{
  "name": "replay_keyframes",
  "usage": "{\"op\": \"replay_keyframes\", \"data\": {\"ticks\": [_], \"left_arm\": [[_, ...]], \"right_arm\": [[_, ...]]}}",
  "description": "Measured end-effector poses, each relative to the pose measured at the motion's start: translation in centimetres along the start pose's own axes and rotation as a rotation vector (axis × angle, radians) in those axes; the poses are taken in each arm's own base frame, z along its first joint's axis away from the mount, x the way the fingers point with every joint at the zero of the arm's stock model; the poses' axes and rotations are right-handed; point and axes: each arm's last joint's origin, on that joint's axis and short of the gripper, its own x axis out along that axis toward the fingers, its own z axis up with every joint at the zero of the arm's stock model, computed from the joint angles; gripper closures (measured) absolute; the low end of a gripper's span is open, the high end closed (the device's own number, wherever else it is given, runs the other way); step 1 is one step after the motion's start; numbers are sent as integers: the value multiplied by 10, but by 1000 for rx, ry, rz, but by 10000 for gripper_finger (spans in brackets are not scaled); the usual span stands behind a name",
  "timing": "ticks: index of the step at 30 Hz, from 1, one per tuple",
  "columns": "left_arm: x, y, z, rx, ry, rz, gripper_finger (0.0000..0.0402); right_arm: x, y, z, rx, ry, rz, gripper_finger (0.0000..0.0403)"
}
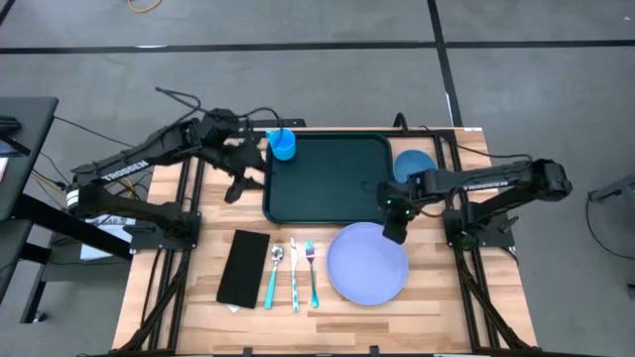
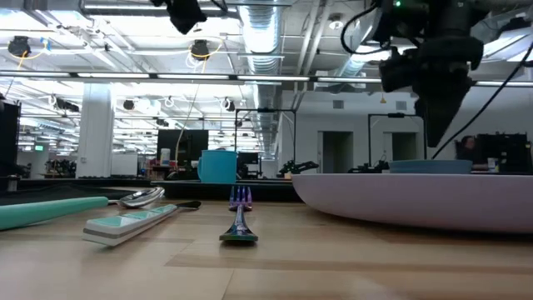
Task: Set up tray
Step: Put the purple plate on the tray
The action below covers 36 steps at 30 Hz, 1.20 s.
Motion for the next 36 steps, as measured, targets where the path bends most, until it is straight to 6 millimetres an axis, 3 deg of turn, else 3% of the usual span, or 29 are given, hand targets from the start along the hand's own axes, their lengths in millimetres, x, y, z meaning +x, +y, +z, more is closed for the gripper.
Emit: {"op": "replay_keyframes", "data": {"ticks": [7,11,15,20,30,36], "left_arm": [[27,-12,-36,167,-118,7,210],[37,-13,-56,158,-209,23,210],[44,-12,-72,122,-190,83,210],[45,-9,-72,60,-193,170,210],[50,-22,-72,64,-173,77,210],[52,-27,-71,76,-175,56,210]], "right_arm": [[-14,15,-1,-75,-146,59,290],[-18,19,-8,-73,-152,56,291],[-10,20,-14,-50,-119,43,288],[-1,18,-16,-3,-115,22,270],[7,14,-22,119,-89,5,208],[10,17,-26,147,-49,-9,194]]}}
